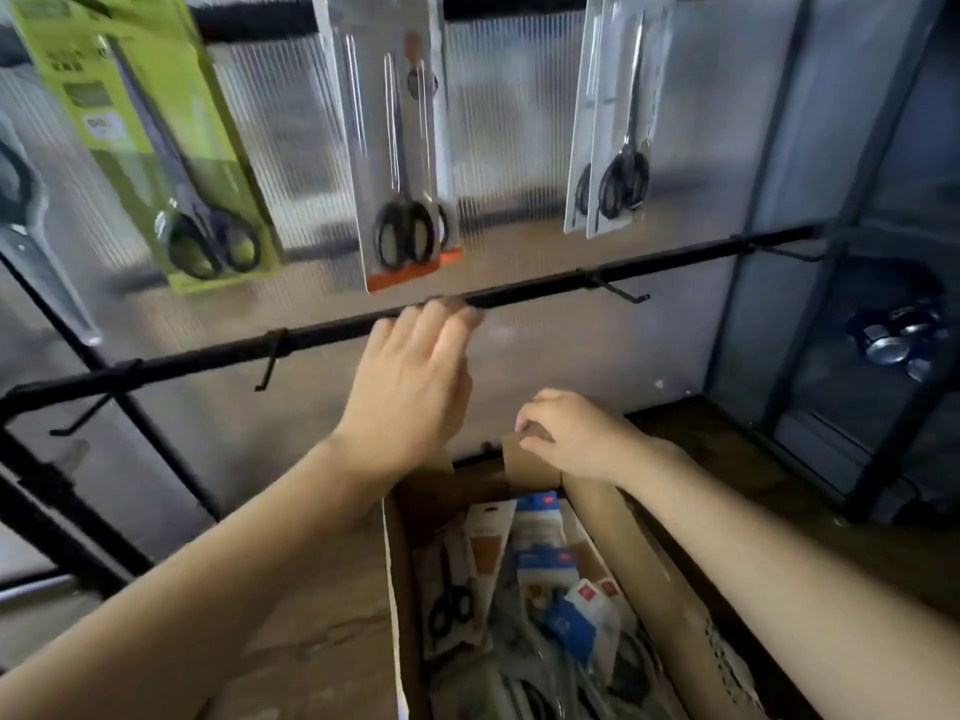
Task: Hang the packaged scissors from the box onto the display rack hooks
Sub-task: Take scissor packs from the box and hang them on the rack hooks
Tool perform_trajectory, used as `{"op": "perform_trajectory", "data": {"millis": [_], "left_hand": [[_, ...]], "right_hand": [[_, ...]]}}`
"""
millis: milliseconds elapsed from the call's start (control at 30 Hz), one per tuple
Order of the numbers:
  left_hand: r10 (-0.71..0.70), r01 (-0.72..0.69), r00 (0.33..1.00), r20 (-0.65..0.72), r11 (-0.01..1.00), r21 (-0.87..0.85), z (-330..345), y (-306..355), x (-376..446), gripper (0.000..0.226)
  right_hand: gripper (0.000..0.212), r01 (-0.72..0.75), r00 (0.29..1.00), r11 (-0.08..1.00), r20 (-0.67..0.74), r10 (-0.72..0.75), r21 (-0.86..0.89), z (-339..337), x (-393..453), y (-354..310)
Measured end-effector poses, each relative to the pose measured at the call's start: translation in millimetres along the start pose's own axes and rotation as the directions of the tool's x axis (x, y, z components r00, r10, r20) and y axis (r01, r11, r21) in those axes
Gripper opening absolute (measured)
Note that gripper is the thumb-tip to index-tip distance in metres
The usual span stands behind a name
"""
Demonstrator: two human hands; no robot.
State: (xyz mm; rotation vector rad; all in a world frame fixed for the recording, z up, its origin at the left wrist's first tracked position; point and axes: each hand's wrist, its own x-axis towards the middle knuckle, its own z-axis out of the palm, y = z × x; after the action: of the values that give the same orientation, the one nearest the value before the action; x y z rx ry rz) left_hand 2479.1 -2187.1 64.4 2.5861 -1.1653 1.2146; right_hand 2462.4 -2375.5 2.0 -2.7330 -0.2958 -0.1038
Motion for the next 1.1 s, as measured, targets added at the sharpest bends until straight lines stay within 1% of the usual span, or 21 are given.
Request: {"op": "perform_trajectory", "data": {"millis": [33, 67, 133, 167, 233, 333, 400, 433, 500, 600, 733, 800, 867, 967, 1000, 1100], "left_hand": [[0.047, -0.042, 0.992, 0.116, 0.998, -0.038, 16, 9, -21, 0.036], [0.08, -0.061, 0.969, 0.235, 0.994, -0.088, 32, 18, -41, 0.036], [0.112, -0.049, 0.901, 0.419, 0.986, -0.157, 62, 35, -74, 0.037], [0.131, -0.044, 0.864, 0.486, 0.981, -0.187, 74, 42, -86, 0.038], [0.158, -0.027, 0.808, 0.568, 0.972, -0.232, 92, 58, -105, 0.04], [0.134, -0.004, 0.659, 0.74, 0.985, -0.175, 117, 73, -127, 0.04], [0.074, 0.08, 0.527, 0.846, 0.987, -0.136, 129, 77, -137, 0.046], [0.049, 0.11, 0.487, 0.872, 0.987, -0.117, 136, 77, -142, 0.048], [0.022, 0.121, 0.423, 0.906, 0.989, -0.081, 148, 76, -152, 0.052], [-0.011, 0.133, 0.325, 0.946, 0.991, -0.034, 160, 73, -164, 0.06], [-0.101, 0.193, 0.167, 0.981, 0.979, 0.068, 168, 71, -176, 0.071], [-0.159, 0.216, 0.104, 0.982, 0.967, 0.133, 170, 73, -180, 0.078], [-0.197, 0.212, 0.062, 0.978, 0.96, 0.18, 170, 76, -179, 0.083], [-0.245, 0.178, 0.055, 0.968, 0.956, 0.232, 171, 79, -178, 0.078], [-0.249, 0.175, 0.043, 0.967, 0.955, 0.238, 171, 80, -177, 0.074], [-0.229, 0.258, -0.022, 0.973, 0.939, 0.227, 173, 81, -178, 0.06]], "right_hand": [[0.022, -0.011, 1.0, 1.0, 0.024, 0.011, -0.023, 11, -4, 4], [0.021, -0.021, 0.999, 0.999, 0.049, 0.023, -0.049, 23, -8, 9], [0.017, -0.05, 0.991, 0.996, 0.117, 0.058, -0.076, 50, -17, 18], [0.016, -0.061, 0.984, 0.995, 0.16, 0.074, -0.082, 66, -21, 22], [0.016, -0.063, 0.961, 0.993, 0.262, 0.088, -0.102, 95, -31, 29], [0.02, -0.076, 0.91, 0.991, 0.399, 0.113, -0.107, 127, -43, 36], [0.017, -0.083, 0.882, 0.989, 0.453, 0.129, -0.12, 140, -49, 44], [0.016, -0.09, 0.873, 0.988, 0.467, 0.14, -0.128, 144, -53, 48], [0.02, -0.105, 0.864, 0.985, 0.478, 0.157, -0.134, 150, -59, 57], [0.032, -0.152, 0.853, 0.982, 0.487, 0.188, -0.113, 156, -66, 68], [0.056, -0.227, 0.827, 0.971, 0.512, 0.233, -0.076, 170, -71, 77], [0.058, -0.241, 0.829, 0.969, 0.505, 0.238, -0.061, 176, -73, 80], [0.058, -0.252, 0.83, 0.966, 0.502, 0.242, -0.049, 180, -74, 83], [0.061, -0.228, 0.829, 0.971, 0.51, 0.23, -0.068, 182, -72, 85], [0.061, -0.213, 0.833, 0.974, 0.508, 0.22, -0.073, 182, -70, 85], [0.06, -0.136, 0.854, 0.986, 0.493, 0.168, -0.099, 186, -63, 80]]}}
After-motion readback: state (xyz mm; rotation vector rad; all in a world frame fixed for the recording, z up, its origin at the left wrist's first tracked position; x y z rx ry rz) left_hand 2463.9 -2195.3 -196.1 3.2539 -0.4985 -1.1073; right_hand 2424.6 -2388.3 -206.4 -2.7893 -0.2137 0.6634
